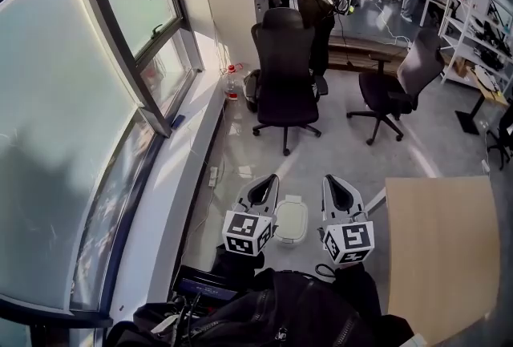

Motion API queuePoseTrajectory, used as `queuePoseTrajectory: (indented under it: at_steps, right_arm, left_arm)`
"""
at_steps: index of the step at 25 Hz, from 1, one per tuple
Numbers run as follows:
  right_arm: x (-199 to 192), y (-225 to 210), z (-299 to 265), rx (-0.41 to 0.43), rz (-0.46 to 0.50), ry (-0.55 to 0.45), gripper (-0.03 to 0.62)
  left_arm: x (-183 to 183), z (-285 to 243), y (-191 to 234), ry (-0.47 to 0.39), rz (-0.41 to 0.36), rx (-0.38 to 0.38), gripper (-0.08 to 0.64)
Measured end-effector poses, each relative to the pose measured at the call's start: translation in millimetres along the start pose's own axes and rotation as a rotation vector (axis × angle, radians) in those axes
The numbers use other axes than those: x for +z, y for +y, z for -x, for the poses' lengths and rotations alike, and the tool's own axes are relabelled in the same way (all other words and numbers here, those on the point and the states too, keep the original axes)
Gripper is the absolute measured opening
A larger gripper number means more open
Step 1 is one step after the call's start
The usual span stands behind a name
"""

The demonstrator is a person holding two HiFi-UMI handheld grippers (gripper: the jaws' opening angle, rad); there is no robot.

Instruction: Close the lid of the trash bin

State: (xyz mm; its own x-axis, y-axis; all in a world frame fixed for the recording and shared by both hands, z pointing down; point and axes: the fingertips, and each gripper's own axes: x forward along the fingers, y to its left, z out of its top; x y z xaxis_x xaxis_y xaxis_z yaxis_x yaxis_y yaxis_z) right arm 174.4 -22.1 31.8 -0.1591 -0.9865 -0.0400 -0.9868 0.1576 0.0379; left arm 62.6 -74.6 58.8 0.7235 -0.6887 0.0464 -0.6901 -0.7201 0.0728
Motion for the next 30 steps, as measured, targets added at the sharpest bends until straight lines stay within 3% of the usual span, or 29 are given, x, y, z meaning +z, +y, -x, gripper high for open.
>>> queuePoseTrajectory:
  at_steps: [30]
  right_arm:
    - [1.5,29.0,6.2,0.084,0.066,-0.013,0.005]
  left_arm:
    - [-3.9,10.9,0.9,0.009,0.019,0.005,0.002]
